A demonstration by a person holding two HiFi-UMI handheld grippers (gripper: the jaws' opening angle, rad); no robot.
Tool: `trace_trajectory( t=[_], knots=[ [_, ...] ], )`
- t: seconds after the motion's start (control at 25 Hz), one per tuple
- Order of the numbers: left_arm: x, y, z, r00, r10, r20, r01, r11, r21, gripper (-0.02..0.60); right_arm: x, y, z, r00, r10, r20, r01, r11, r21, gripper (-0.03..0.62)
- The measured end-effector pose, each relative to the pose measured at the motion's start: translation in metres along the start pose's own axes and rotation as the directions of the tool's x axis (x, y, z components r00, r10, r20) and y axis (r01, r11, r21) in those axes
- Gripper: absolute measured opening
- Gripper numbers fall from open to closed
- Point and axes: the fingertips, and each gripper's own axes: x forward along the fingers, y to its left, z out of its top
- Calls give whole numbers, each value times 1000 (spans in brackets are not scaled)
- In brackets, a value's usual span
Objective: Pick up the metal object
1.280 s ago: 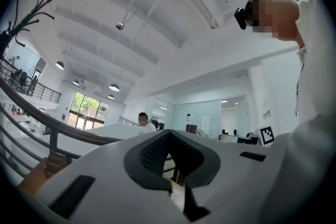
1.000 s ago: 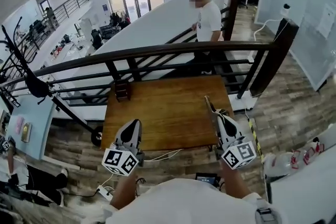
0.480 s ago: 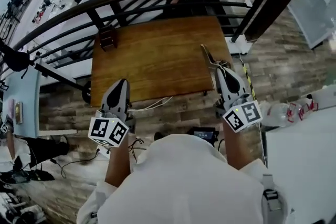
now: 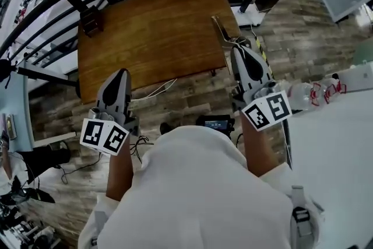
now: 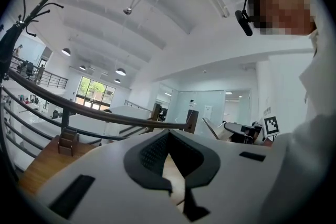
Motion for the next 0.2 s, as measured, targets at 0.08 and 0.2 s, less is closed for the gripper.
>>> trace_trajectory(
  t=[0.08,0.2],
  knots=[
    [5,-10,-2,1000,-8,-4,8,1000,-4,11,-6,-6,2,1000,-3,2,3,1000,10,26],
    [11,-24,-5,1000,-17,-7,17,1000,-16,9,-16,-16,6,1000,-6,9,6,1000,15,25]
  ],
)
